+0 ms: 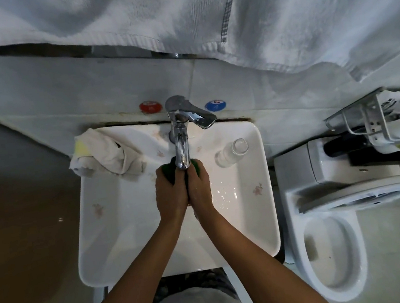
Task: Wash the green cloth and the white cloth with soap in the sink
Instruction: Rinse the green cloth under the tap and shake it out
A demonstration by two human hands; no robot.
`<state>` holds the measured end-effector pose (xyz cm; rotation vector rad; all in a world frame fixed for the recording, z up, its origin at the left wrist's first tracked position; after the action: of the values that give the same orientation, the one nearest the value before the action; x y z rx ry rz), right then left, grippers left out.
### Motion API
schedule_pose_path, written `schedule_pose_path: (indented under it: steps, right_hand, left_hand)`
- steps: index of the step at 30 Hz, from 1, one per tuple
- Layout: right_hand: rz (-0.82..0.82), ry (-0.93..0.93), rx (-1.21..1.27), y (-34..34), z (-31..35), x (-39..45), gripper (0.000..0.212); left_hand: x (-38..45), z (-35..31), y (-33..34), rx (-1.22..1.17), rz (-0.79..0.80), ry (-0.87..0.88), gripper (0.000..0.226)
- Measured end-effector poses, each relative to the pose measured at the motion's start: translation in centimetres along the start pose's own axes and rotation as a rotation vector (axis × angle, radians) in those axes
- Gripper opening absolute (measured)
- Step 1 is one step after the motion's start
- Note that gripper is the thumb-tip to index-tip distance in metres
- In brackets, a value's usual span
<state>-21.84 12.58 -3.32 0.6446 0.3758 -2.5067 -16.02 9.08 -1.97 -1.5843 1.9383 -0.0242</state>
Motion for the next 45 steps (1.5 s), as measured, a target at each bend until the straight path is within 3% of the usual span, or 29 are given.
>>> schedule_pose_path:
  steps: [8, 12, 15, 18, 22, 25, 27, 29, 32, 35, 38, 45]
  right_hand:
    - [-0.093, 0.075, -0.049, -0.9, -0.6, 0.5, 0.033]
    - [-0.173, 0.029, -0.067, -1.1, -0.9, 0.7, 0.04]
    - [-0.219, -0.011, -0.072, -1.4, -0.9, 0.8, 0.033]
    - [-0.148, -0.033, -0.051, -1.4, -1.0, 1.0, 0.007]
    - [0.002, -0.031, 0.145, -0.7, -0.5, 0.3, 0.024]
    - [0.096, -0.021, 0.217, 0.1, -0.3, 0.1, 0.023]
    - [0.094, 0.027, 0.136, 0.5, -0.4, -0.1, 0.016]
    - [0.05, 0.069, 0.014, 0.8, -0.8, -0.1, 0.012]
    - [-0.022, 0.046, -0.078, 1.0, -0.8, -0.4, 0.023]
    - [-0.088, 0.021, -0.091, 0.7, -0.2, -0.6, 0.039]
    - [-0.132, 0.03, -0.089, 0.3, 0.2, -0.3, 0.042]
    - [-0.17, -0.01, -0.106, -0.3, 0.0, 0.2, 0.036]
  left_hand:
    - [0.3, 0.5, 0.2, 0.113, -0.036, -0.003, 0.035]
    - [0.2, 0.3, 0.4, 0.125, 0.017, 0.017, 0.033]
    - [0.4, 0.5, 0.7, 0.048, 0.114, 0.014, 0.02]
    - [0.2, 0.7, 0.2, -0.152, 0.21, -0.108, 0.023]
    - [0.0, 0.9, -0.5, -0.338, 0.257, -0.177, 0.044]
    - [-0.1, 1.1, -0.6, -0.432, 0.262, -0.227, 0.043]
    - [-0.2, 1.0, -0.7, -0.469, 0.222, -0.239, 0.032]
    - [-0.2, 1.1, -0.7, -0.381, 0.153, -0.216, 0.022]
    - [-0.1, 1.8, -0.6, -0.194, 0.049, -0.156, 0.042]
    - [0.1, 1.7, -0.6, -0.119, -0.051, -0.123, 0.03]
    - [0.4, 0.9, -0.6, -0.093, -0.1, -0.071, 0.035]
    - [1.2, 0.3, 0.1, -0.046, -0.008, -0.026, 0.04]
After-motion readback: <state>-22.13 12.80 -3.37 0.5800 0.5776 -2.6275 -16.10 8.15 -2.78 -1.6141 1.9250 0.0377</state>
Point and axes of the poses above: each hand's wrist, its own x-axis towards the middle knuckle, its own y-axis out of the palm, z = x × y, the point moved 3 cm from there along x, towards the middle knuckle, and after that the axes turned 6 degrees about -z, right-handed, at the moved point
